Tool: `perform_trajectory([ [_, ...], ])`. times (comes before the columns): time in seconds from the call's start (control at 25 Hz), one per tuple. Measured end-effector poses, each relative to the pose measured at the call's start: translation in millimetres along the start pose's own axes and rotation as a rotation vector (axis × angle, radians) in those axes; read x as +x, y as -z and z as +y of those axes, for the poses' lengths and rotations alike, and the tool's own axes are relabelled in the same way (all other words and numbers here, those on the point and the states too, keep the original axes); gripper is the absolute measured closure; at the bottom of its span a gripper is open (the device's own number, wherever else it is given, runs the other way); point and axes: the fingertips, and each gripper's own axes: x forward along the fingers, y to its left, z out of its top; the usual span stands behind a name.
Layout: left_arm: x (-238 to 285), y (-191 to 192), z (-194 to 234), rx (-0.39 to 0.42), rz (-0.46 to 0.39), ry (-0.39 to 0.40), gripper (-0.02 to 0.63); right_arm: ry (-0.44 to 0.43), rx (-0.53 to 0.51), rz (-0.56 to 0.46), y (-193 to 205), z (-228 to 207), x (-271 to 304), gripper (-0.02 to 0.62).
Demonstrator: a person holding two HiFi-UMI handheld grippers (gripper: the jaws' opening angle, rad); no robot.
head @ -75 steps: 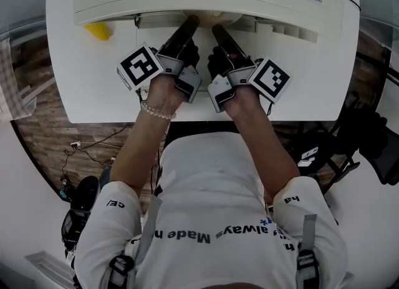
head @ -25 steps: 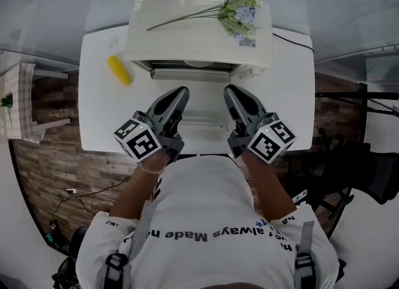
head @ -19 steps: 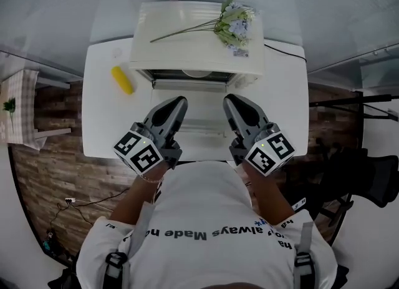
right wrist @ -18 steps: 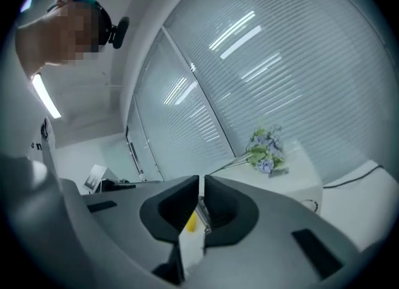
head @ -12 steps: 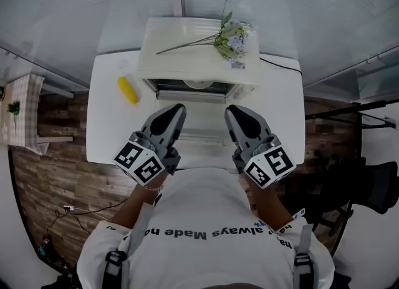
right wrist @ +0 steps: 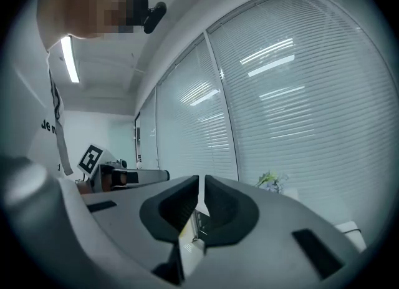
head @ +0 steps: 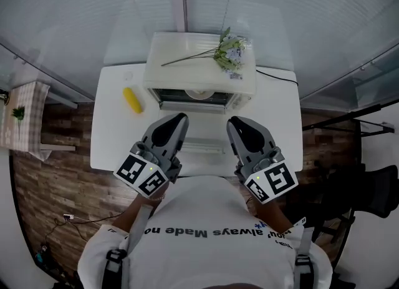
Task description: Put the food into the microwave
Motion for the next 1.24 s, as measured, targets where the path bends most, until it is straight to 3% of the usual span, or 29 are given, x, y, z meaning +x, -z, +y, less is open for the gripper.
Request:
perform_trajectory([
  [0.36, -0.8, -16.3, -12.9, 0.034, -0.021, 0.026, 0.589, -0.003, -0.022, -0.008, -12.9, 10.3, -4.6, 0.563],
  [1.24, -3.8, -7.6, -19.5, -0.034, -0.015, 0.055, 0.589, 0.009, -0.021, -0.024, -14.6, 16.4, -9.9, 0.563],
])
